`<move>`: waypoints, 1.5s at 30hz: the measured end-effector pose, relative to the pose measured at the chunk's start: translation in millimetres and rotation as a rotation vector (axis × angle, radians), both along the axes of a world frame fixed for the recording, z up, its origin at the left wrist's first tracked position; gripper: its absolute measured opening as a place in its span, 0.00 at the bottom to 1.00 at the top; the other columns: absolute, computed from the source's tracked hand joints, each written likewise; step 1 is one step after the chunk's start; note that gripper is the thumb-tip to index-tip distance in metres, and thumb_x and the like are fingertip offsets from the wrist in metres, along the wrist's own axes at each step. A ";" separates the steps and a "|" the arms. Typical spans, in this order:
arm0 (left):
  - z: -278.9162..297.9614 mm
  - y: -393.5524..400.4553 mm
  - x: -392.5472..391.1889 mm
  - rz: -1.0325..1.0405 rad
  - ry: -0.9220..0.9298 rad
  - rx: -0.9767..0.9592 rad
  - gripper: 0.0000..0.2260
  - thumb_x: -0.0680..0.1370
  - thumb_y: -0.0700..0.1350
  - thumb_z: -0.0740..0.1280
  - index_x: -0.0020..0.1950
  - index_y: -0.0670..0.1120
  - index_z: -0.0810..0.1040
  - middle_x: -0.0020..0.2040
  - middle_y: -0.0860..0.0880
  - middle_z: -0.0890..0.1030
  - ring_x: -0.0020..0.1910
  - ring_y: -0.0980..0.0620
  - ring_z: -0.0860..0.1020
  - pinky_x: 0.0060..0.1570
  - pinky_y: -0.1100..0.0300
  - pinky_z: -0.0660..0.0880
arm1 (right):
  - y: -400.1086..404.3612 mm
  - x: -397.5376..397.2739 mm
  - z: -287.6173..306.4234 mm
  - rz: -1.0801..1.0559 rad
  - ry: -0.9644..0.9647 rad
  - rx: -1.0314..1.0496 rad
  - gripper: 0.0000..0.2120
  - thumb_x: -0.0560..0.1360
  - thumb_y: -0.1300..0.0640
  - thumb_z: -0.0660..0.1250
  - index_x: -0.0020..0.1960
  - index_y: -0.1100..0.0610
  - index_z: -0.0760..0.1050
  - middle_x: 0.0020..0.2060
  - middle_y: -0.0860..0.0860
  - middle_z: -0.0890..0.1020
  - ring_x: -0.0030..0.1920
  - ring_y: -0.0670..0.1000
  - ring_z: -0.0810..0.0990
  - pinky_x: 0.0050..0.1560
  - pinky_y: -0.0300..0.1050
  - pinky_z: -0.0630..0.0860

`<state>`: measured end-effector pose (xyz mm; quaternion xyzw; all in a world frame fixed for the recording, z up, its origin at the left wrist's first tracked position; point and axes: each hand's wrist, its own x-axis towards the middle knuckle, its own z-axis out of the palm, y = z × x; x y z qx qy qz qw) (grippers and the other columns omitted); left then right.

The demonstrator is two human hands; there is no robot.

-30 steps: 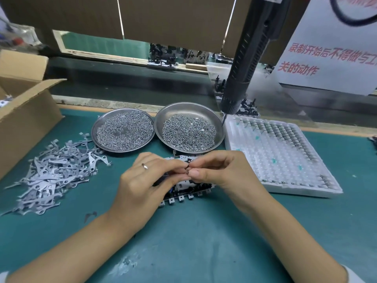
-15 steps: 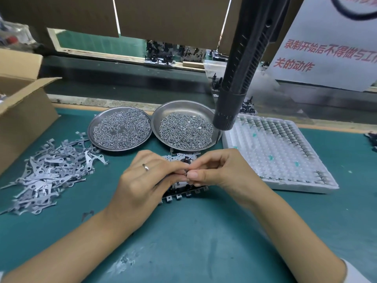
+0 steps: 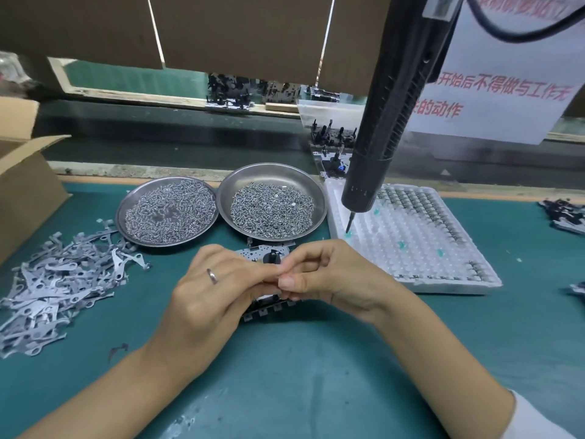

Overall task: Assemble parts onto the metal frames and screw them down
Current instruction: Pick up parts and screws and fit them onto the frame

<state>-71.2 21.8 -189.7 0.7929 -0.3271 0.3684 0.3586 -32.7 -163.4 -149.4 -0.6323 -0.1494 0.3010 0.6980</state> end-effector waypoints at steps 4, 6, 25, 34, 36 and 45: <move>0.5 -1.6 -1.0 0.012 0.002 0.003 0.12 0.74 0.40 0.70 0.56 0.46 0.78 0.45 0.53 0.82 0.41 0.52 0.78 0.45 0.53 0.72 | 2.1 -0.9 -1.8 -0.017 -0.004 0.010 0.06 0.63 0.64 0.74 0.35 0.54 0.83 0.32 0.50 0.83 0.34 0.46 0.83 0.38 0.35 0.78; 0.6 -2.7 -1.4 0.022 0.009 0.007 0.11 0.74 0.39 0.69 0.56 0.45 0.80 0.45 0.52 0.82 0.41 0.52 0.77 0.44 0.52 0.71 | 3.5 -2.2 -1.7 -0.013 -0.024 0.011 0.08 0.65 0.66 0.73 0.36 0.53 0.83 0.32 0.50 0.84 0.35 0.46 0.83 0.39 0.35 0.78; 7.3 -6.8 -3.6 0.177 0.451 -0.454 0.06 0.70 0.44 0.70 0.45 0.53 0.82 0.45 0.64 0.82 0.37 0.69 0.75 0.40 0.79 0.67 | -170.0 44.1 15.3 -0.626 -0.586 -1.449 0.23 0.68 0.72 0.58 0.53 0.53 0.80 0.41 0.50 0.80 0.41 0.56 0.76 0.38 0.45 0.73; 2.5 -4.2 0.1 0.198 0.525 -0.527 0.08 0.68 0.48 0.72 0.43 0.61 0.82 0.42 0.61 0.83 0.42 0.66 0.79 0.47 0.74 0.71 | -167.6 41.6 12.9 -0.618 -0.794 -1.553 0.22 0.68 0.72 0.61 0.54 0.52 0.80 0.41 0.50 0.81 0.44 0.57 0.76 0.39 0.45 0.69; 3.0 -4.6 -0.2 0.199 0.519 -0.519 0.08 0.68 0.48 0.72 0.43 0.61 0.82 0.42 0.63 0.83 0.42 0.67 0.78 0.47 0.75 0.71 | -167.0 40.1 15.3 -0.643 -0.809 -1.560 0.18 0.69 0.71 0.63 0.53 0.54 0.81 0.43 0.51 0.81 0.46 0.58 0.76 0.41 0.46 0.70; 6.9 -6.2 -2.5 0.149 0.511 -0.494 0.09 0.68 0.48 0.71 0.44 0.61 0.82 0.43 0.62 0.83 0.43 0.66 0.79 0.48 0.76 0.70 | -104.7 15.2 27.3 -0.492 -0.590 -0.633 0.11 0.70 0.71 0.71 0.35 0.57 0.80 0.42 0.50 0.81 0.37 0.44 0.81 0.31 0.38 0.77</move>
